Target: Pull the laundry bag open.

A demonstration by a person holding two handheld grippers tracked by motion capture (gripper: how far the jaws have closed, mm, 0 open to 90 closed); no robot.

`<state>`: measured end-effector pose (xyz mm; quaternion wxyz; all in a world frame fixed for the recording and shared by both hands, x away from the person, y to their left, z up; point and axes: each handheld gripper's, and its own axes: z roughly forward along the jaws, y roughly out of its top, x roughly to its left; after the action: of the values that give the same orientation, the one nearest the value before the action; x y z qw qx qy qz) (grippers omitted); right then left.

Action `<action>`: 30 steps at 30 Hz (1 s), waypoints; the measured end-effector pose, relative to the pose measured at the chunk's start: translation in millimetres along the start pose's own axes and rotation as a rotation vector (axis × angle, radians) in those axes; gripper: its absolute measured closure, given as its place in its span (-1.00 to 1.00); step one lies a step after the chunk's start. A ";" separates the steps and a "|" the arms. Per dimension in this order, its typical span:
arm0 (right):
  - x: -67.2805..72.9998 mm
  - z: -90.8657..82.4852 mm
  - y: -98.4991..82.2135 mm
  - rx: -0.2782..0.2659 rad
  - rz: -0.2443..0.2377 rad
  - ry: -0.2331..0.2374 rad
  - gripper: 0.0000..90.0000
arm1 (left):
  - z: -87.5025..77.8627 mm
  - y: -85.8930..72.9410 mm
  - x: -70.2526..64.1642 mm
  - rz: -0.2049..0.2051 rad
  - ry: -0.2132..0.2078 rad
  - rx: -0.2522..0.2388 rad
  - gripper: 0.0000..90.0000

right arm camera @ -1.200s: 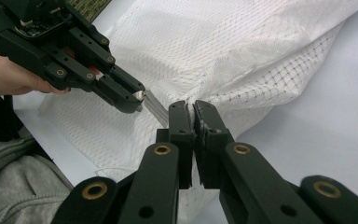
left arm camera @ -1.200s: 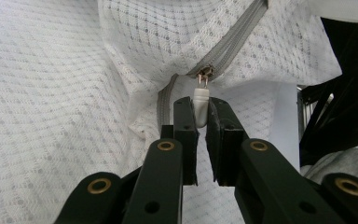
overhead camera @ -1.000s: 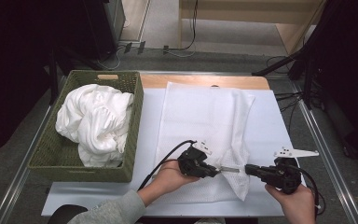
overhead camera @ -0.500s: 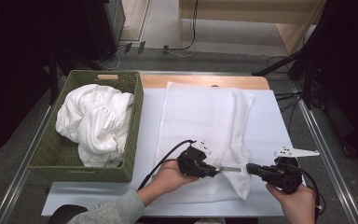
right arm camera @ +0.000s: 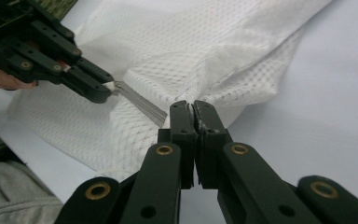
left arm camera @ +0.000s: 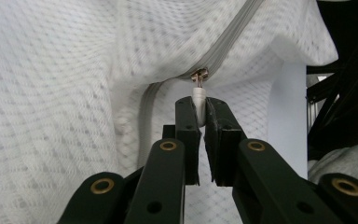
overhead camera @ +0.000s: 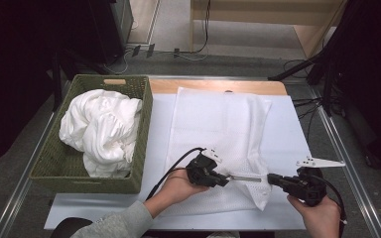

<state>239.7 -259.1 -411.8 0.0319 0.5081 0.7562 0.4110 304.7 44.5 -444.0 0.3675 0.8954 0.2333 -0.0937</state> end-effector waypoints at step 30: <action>-26.6 -6.7 -7.7 -0.006 0.038 -0.042 0.96 | -21.3 -8.8 4.2 -0.033 0.046 0.025 0.95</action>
<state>243.8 -285.3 -422.3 0.0412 0.5308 0.7444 0.4030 304.0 66.4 -435.6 0.3493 0.8979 0.2551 -0.0822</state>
